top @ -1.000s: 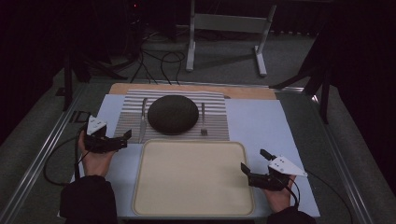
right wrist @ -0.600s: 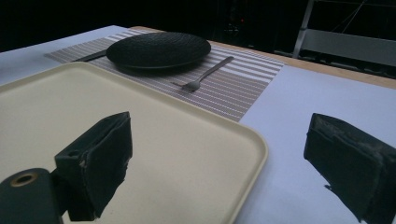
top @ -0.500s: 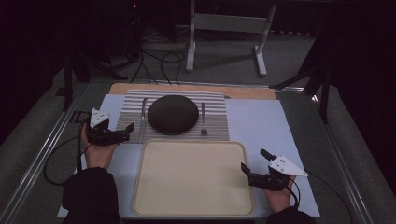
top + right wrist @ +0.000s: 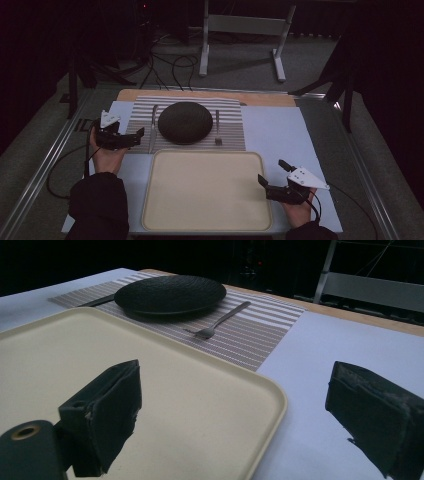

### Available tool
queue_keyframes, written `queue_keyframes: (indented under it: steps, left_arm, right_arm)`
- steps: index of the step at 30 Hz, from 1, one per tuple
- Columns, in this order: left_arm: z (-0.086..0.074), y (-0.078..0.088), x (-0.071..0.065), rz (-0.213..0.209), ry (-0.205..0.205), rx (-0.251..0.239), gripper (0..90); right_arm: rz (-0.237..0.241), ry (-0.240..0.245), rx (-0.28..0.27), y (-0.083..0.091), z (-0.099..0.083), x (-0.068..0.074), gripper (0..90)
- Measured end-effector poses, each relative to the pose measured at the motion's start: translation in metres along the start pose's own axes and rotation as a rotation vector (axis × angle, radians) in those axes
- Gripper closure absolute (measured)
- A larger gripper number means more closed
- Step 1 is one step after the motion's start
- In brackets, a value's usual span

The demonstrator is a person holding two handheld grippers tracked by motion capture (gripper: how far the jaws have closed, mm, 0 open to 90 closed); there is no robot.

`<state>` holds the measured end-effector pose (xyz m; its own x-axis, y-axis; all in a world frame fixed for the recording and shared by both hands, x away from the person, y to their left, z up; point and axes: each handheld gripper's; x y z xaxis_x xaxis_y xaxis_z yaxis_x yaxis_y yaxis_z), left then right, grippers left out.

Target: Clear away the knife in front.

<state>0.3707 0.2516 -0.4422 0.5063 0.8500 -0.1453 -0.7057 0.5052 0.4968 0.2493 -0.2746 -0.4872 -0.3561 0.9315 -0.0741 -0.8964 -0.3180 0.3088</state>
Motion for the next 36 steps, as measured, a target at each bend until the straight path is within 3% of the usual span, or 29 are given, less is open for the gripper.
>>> queue_keyframes:
  steps: [16,29,36]
  left_arm:
    - [0.011,-0.023,0.004,0.020,0.018,0.058,0.0]
    - [0.024,-0.035,0.007,0.014,0.012,0.022,0.0]
    - [0.026,-0.047,0.015,0.017,0.039,0.033,0.0]
  right_arm:
    - [0.002,0.001,-0.002,0.000,0.000,0.000,7.8]
    - [0.005,0.002,-0.004,0.000,0.000,0.000,7.8]
    - [0.007,0.004,-0.005,0.000,0.000,0.001,7.8]
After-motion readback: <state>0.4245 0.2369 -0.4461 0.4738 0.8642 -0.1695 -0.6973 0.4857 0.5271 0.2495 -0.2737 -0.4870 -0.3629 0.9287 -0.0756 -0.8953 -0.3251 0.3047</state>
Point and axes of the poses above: each handheld gripper's, and its own axes: y roughly backward along the jaws, z roughly out of its top, x roughly to its left, and after that the axes turned 14 degrees about -z, right-handed
